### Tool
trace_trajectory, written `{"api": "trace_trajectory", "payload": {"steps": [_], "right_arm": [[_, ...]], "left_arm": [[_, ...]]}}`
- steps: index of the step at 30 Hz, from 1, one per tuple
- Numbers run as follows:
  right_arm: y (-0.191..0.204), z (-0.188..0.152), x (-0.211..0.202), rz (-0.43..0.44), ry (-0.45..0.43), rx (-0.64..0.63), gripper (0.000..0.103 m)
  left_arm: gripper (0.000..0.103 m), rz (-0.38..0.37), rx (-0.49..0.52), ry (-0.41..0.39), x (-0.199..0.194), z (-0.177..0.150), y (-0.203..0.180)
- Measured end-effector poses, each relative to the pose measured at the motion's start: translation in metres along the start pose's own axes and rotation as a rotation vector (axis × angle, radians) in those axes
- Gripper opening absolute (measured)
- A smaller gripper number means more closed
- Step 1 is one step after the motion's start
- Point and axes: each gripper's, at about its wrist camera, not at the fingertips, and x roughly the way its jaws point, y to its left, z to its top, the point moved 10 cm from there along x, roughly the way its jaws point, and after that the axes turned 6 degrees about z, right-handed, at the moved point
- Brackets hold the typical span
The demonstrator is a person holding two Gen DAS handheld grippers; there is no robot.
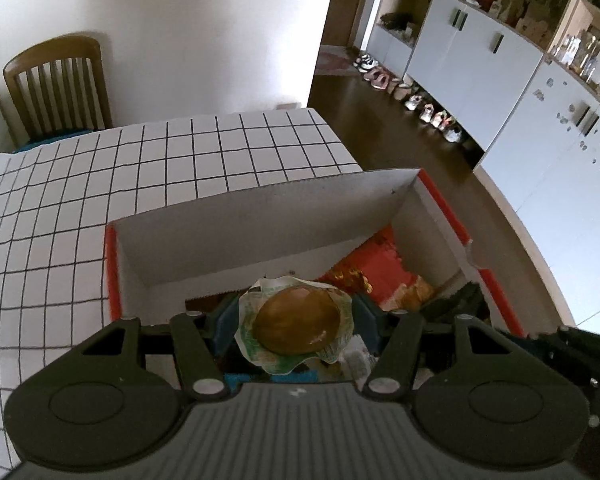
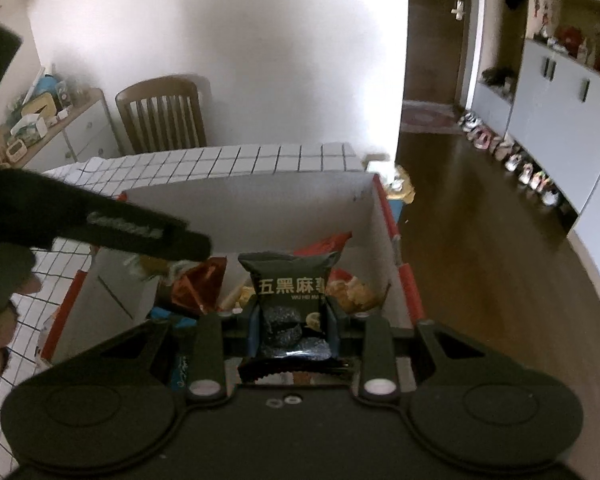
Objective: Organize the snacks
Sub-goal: 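Carry the bun and black snack bag over the red box and lower them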
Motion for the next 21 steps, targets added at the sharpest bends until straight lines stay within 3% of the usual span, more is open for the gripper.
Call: {"api": "trace_trajectory", "payload": {"steps": [21], "right_arm": [[0.001, -0.026, 0.051, 0.03, 0.131, -0.012, 0.031]], "left_arm": [[0.063, 0.013, 0.055, 0.116, 0.064, -0.01, -0.018]]}}
